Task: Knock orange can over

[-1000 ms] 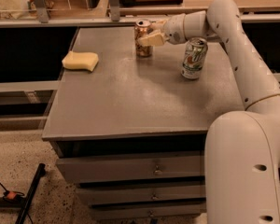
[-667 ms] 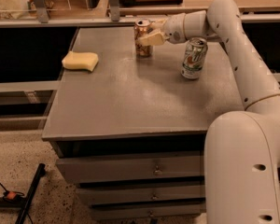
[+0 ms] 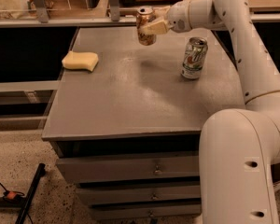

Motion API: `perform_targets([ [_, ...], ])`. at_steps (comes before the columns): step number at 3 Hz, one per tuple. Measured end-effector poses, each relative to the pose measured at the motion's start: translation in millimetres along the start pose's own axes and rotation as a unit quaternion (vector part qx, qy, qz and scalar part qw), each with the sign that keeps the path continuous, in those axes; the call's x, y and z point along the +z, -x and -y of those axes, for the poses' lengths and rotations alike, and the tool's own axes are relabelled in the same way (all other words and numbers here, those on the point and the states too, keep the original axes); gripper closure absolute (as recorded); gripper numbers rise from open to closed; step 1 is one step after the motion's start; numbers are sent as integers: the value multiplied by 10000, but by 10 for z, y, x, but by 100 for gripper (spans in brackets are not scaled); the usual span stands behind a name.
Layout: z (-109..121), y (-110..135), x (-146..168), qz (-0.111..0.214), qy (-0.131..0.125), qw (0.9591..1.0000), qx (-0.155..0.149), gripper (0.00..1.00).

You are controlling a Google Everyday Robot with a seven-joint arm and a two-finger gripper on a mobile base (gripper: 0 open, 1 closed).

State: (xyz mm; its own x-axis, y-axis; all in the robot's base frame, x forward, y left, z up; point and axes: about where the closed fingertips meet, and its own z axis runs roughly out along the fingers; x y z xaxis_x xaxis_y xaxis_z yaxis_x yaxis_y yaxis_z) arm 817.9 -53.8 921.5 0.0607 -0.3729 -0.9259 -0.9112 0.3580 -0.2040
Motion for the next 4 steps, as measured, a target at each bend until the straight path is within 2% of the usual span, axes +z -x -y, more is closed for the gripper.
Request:
perform_targets([
  [1, -34, 251, -158, -10, 26, 9998, -188, 100],
  [2, -149, 497, -375, -189, 94, 9990, -402, 100],
  [3, -303, 642, -630, -443, 141, 9978, -468, 100],
  [4, -563, 764, -830, -836, 213, 9944, -616, 100],
])
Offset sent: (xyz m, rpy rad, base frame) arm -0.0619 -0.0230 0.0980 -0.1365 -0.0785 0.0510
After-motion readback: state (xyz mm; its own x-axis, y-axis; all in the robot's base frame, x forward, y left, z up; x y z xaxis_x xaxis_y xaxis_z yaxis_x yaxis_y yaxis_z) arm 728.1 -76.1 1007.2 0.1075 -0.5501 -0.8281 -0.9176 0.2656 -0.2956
